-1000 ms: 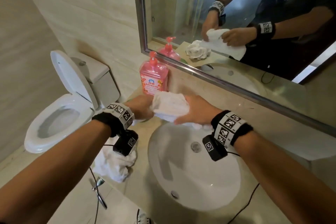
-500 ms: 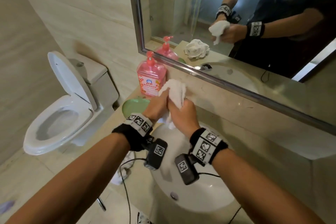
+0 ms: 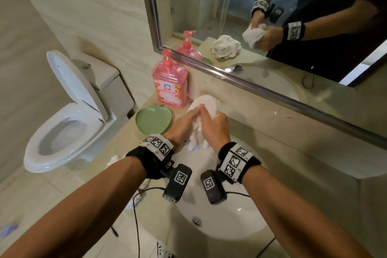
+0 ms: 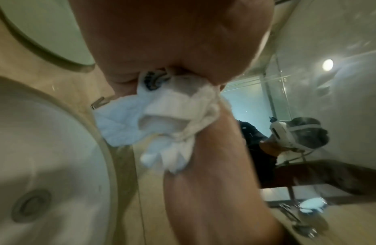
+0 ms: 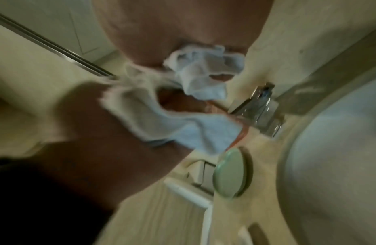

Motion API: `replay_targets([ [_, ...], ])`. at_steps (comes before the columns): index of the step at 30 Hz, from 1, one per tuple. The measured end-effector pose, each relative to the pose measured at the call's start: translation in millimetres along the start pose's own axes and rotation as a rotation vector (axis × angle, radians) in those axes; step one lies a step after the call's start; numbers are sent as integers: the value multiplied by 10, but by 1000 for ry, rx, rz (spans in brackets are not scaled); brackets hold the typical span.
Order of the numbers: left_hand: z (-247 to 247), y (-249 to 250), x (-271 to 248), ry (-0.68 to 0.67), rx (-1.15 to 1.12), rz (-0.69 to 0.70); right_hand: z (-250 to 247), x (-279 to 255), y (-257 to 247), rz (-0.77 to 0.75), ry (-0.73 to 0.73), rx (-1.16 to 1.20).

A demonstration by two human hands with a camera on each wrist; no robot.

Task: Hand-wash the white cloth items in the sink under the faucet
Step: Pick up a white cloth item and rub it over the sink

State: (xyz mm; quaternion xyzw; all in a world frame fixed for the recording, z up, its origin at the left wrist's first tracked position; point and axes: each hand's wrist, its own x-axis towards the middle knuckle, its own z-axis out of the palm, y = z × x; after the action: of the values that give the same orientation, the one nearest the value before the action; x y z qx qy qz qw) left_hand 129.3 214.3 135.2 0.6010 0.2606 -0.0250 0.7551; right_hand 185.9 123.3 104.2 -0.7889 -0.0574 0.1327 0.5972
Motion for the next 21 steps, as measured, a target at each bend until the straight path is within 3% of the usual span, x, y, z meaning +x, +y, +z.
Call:
replay_targets([
  [3, -5, -124, 60, 28, 16, -32, -53, -26, 235, -12, -96, -45],
  [5, -13, -262, 55, -98, 137, -76, -189, 42, 388, 69, -173, -185],
  [8, -133, -387, 53, -285, 712, -165, -444, 198, 619, -17, -308, -442],
  [10, -313, -490, 160, -306, 1091, -127, -561, 221, 722, -119, -448, -606],
  [11, -401, -577, 217, -296, 1165, -81, -616, 228, 768, -141, -514, -673],
  [13, -550, -726, 302, -229, 1143, -23, -705, 283, 823, -115, -641, -834],
  [16, -577, -858, 422, -148, 919, -115, -755, 447, 878, -34, -729, -1023],
  [18, -505, -922, 547, -126, 883, -157, -726, 573, 901, 31, -675, -870],
  [21, -391, -1043, 708, -134, 1009, -117, -575, 764, 901, 45, -579, -613],
])
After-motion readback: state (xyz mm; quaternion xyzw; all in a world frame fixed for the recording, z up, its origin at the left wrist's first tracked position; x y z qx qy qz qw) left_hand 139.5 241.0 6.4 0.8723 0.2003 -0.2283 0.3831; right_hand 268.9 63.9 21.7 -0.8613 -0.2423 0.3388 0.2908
